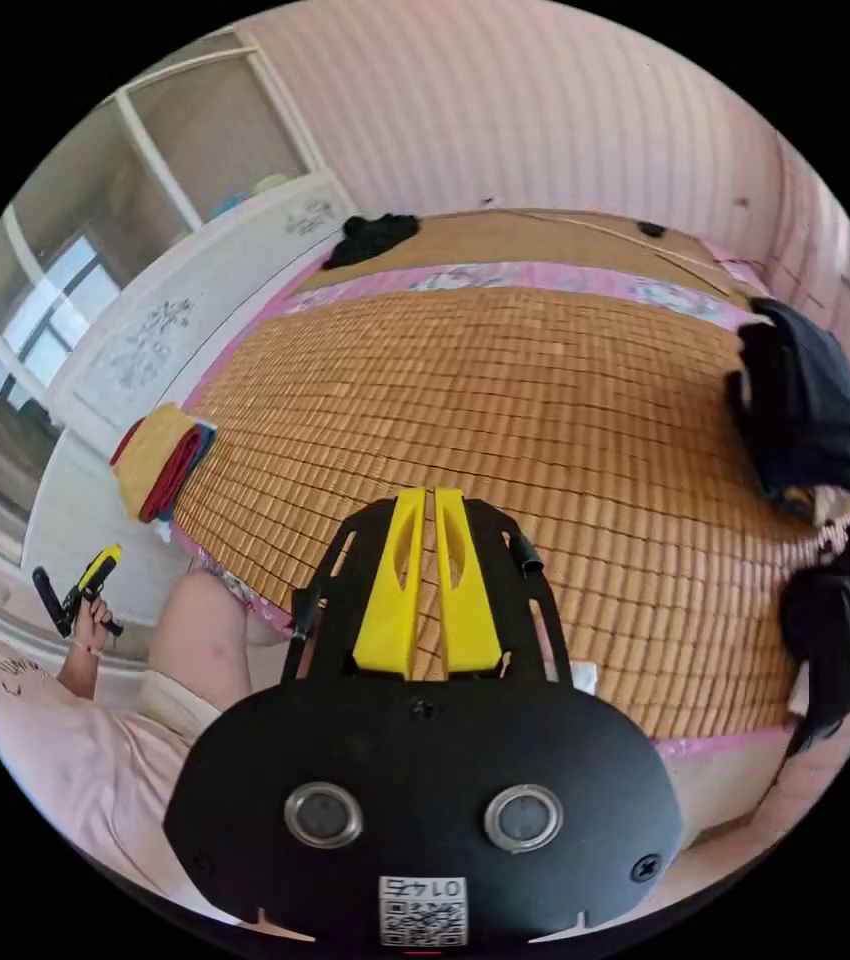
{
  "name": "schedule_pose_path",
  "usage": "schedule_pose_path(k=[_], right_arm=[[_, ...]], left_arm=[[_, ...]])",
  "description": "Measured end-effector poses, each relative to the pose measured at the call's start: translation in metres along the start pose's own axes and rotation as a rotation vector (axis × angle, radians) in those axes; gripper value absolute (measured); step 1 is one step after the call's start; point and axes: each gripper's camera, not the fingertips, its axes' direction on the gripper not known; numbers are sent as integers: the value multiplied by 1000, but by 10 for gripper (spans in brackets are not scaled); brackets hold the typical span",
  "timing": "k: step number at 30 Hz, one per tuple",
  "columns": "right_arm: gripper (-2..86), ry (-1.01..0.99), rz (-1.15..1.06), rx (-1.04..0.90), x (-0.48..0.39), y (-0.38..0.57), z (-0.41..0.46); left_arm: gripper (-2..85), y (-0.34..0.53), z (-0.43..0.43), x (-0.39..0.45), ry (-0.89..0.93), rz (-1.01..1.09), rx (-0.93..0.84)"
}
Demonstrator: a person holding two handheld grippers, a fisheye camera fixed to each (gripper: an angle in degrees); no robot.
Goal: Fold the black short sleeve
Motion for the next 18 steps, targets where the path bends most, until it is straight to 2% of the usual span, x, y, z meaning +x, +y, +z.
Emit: schedule_pose_path(k=[4,6,9,12,18], right_arm=[[38,140,146,205,49,83,-84],[57,228,204,288,68,136,-119],[73,353,265,333,88,199,-138],[86,439,295,359,107,249,-136],[111,427,373,323,159,279,-100]], left_arm=[[56,-38,40,99,324,148,72],[52,-69,63,171,518,299,42],[56,-100,85,259,664,469,27],[74,-120,109,338,773,608,-45],[114,-125,164,481,766,908,-162]])
